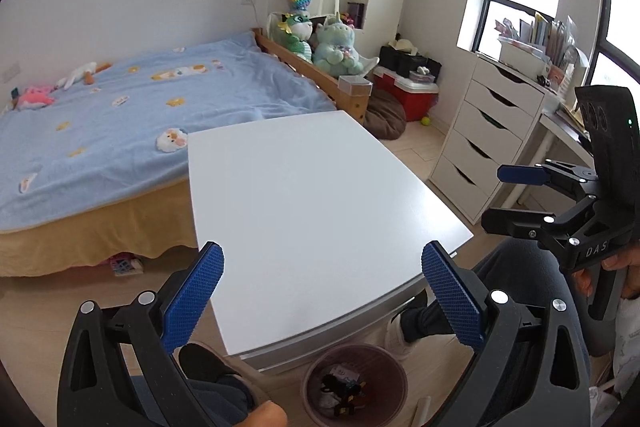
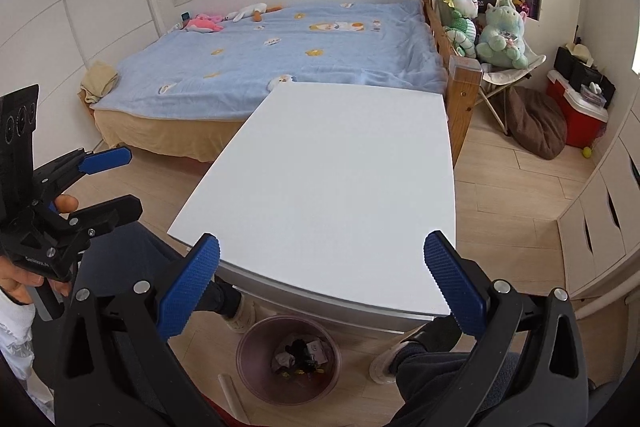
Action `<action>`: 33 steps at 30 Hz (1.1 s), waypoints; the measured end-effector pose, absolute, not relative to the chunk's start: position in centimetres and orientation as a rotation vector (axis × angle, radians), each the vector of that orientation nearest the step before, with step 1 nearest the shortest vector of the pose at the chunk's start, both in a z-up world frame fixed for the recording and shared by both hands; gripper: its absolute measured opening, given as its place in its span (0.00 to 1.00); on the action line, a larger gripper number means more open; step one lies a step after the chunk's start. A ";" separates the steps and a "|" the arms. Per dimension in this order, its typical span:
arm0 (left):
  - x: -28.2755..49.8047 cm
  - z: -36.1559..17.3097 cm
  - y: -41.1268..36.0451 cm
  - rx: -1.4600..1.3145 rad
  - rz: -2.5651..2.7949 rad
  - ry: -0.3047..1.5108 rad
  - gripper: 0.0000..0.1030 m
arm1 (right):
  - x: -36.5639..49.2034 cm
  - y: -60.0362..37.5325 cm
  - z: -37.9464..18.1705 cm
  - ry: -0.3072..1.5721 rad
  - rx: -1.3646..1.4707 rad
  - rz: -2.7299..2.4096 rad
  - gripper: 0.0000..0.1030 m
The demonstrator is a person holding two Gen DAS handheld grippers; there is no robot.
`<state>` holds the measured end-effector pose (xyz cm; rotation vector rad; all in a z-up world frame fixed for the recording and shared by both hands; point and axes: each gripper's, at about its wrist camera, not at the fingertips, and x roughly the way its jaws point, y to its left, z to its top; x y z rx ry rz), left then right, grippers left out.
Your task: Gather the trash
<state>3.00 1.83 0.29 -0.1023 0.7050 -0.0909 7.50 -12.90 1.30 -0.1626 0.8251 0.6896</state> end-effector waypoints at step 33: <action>4.6 -0.2 1.7 -0.172 -0.119 0.730 0.94 | 8.6 -12.2 1.2 0.827 -0.156 0.714 0.97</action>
